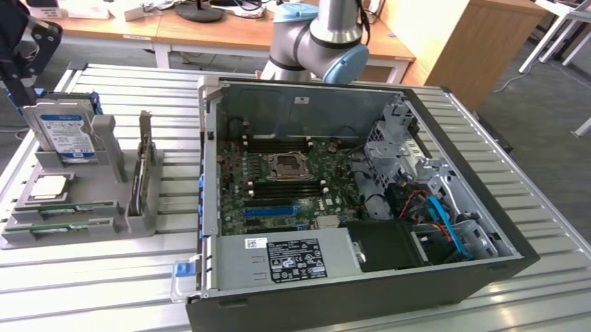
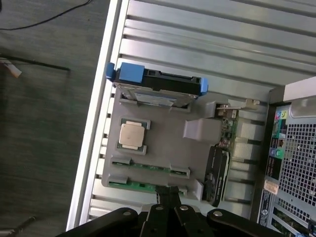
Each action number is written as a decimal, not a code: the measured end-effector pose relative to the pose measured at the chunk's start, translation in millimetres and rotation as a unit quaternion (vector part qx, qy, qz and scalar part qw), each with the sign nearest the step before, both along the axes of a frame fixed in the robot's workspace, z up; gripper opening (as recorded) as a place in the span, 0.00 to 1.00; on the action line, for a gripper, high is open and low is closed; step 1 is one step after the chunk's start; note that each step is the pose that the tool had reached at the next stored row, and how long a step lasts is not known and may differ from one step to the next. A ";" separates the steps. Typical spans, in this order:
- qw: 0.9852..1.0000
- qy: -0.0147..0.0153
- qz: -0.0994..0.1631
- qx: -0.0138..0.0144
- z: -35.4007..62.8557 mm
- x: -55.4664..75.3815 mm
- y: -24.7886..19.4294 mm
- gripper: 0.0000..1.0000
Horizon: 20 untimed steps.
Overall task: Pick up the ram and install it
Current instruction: 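Pick up the ram and move it above insertion slot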
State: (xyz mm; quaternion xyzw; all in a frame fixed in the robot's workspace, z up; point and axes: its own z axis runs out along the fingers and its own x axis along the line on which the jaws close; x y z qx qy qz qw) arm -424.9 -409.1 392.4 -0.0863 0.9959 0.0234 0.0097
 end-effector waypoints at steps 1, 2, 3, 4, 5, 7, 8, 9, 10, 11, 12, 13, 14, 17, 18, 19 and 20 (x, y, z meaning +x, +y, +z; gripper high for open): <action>1.000 0.000 0.006 0.000 0.0 0.0 0.0 0.11; 1.000 0.000 0.013 0.000 0.0 0.0 0.0 0.11; 1.000 0.000 0.019 0.000 0.0 0.0 0.0 0.11; 1.000 0.000 0.025 0.000 0.0 0.0 0.0 0.11; 0.999 0.000 0.032 0.000 0.0 0.0 0.0 0.11; 0.999 0.000 0.045 0.000 0.0 0.0 0.0 0.11; 0.999 0.000 0.051 0.000 0.0 0.0 0.0 0.11; 0.998 0.000 0.058 0.000 0.0 0.0 0.0 0.11; 0.998 0.000 0.065 0.000 -0.1 0.0 0.0 0.11; 0.997 0.000 0.072 0.000 -0.1 0.0 0.0 0.11; 0.997 0.000 0.080 0.000 -0.1 0.0 0.0 0.11; 0.996 0.000 0.087 0.000 -0.1 0.0 0.0 0.11; 0.996 0.000 0.095 0.000 -0.1 0.0 0.0 0.11; 0.993 0.000 0.117 0.000 -0.1 0.0 0.0 0.11; 0.992 0.000 0.125 0.000 -0.1 0.0 0.0 0.11; 0.991 0.000 0.132 0.000 -0.1 0.0 0.0 0.11; 0.990 0.000 0.140 0.000 -0.1 0.0 0.0 0.11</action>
